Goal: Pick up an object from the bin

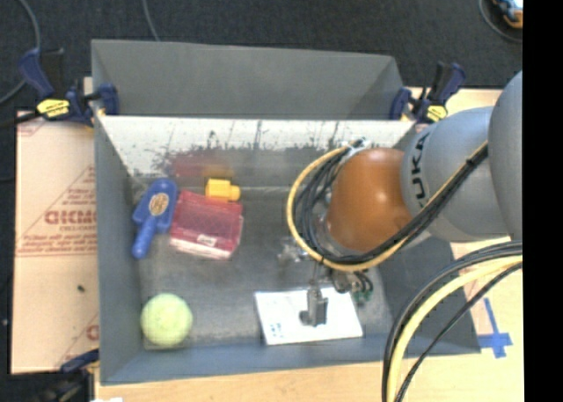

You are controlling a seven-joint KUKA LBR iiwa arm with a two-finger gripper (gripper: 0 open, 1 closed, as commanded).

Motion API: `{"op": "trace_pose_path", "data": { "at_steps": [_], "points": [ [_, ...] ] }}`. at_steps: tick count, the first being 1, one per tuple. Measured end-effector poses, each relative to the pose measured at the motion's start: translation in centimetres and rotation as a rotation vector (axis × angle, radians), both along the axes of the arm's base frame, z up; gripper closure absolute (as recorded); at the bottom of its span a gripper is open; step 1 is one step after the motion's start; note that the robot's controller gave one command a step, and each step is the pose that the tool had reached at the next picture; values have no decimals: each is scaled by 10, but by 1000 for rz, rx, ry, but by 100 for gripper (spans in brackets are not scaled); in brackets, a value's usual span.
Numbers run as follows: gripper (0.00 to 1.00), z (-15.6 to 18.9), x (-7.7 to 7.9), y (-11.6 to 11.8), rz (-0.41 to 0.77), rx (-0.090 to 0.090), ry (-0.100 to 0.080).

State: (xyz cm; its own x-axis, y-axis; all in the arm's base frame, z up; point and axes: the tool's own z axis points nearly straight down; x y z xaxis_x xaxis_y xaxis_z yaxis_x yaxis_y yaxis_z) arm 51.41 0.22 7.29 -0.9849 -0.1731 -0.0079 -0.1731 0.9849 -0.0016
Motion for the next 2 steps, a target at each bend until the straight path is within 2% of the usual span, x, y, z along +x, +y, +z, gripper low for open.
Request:
{"op": "trace_pose_path", "data": {
  "at_steps": [1, 2],
  "points": [
    [100, 0, 1, 0, -1, 0, -1],
    [0, 0, 0, 0, -2, 0, 0]
  ]
}}
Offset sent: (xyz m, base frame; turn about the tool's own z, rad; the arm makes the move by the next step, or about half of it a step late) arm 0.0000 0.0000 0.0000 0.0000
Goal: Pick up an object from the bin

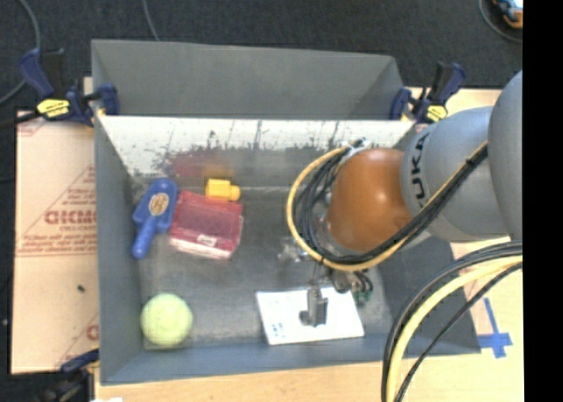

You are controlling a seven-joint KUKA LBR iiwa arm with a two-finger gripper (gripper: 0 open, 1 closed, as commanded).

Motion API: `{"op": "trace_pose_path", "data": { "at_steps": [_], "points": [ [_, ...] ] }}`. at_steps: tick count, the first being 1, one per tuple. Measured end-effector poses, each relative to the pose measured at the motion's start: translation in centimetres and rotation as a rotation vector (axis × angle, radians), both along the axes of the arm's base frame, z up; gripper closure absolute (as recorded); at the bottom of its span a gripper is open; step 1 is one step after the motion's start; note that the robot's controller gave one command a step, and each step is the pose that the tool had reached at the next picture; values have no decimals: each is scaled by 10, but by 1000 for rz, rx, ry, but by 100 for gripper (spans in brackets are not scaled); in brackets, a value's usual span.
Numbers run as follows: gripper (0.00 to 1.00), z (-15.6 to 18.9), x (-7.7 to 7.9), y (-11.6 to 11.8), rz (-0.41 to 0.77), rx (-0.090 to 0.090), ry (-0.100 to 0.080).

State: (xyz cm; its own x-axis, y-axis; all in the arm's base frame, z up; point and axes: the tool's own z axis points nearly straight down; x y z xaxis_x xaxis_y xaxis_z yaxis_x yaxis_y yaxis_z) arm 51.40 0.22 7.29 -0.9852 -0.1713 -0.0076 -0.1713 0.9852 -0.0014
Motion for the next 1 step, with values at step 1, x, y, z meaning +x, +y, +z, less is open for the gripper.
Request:
{"op": "trace_pose_path", "data": {
  "at_steps": [1],
  "points": [
    [100, 0, 1, 0, -2, 0, -2]
  ]
}}
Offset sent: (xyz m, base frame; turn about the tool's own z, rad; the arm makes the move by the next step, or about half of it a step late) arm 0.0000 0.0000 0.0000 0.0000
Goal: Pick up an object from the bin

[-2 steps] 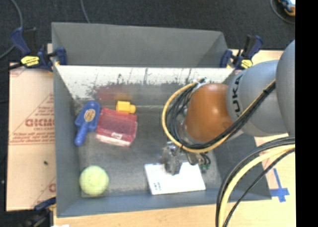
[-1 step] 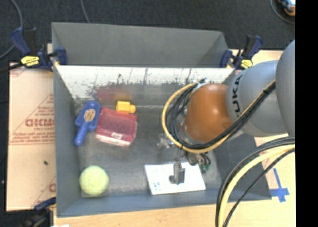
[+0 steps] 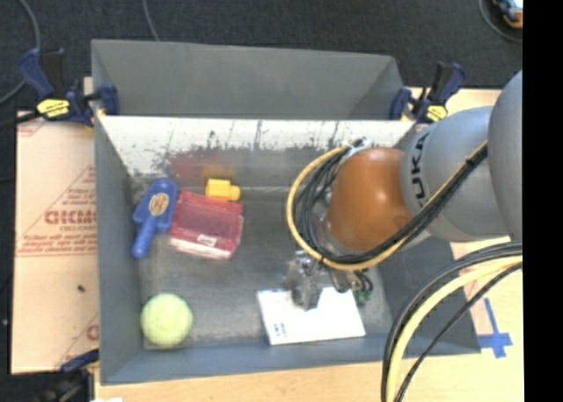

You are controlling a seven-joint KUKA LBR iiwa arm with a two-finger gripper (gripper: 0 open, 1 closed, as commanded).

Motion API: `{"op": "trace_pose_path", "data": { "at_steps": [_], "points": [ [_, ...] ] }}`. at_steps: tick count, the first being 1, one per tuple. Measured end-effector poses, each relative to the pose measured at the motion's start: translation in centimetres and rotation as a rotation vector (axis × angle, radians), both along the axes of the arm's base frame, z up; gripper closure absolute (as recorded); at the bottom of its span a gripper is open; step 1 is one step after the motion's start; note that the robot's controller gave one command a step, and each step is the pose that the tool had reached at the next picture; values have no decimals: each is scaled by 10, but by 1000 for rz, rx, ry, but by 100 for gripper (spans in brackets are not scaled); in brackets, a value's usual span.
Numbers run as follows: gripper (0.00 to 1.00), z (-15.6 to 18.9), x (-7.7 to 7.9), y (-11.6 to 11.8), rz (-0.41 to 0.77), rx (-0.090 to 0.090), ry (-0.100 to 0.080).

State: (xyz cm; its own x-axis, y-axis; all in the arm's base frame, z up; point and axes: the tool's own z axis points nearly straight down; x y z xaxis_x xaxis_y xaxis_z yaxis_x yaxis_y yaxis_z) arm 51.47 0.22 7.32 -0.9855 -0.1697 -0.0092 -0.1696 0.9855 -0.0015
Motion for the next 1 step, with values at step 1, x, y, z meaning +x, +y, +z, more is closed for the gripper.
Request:
{"op": "trace_pose_path", "data": {
  "at_steps": [1],
  "points": [
    [0, 0, -1, 0, 0, 0, 2]
  ]
}}
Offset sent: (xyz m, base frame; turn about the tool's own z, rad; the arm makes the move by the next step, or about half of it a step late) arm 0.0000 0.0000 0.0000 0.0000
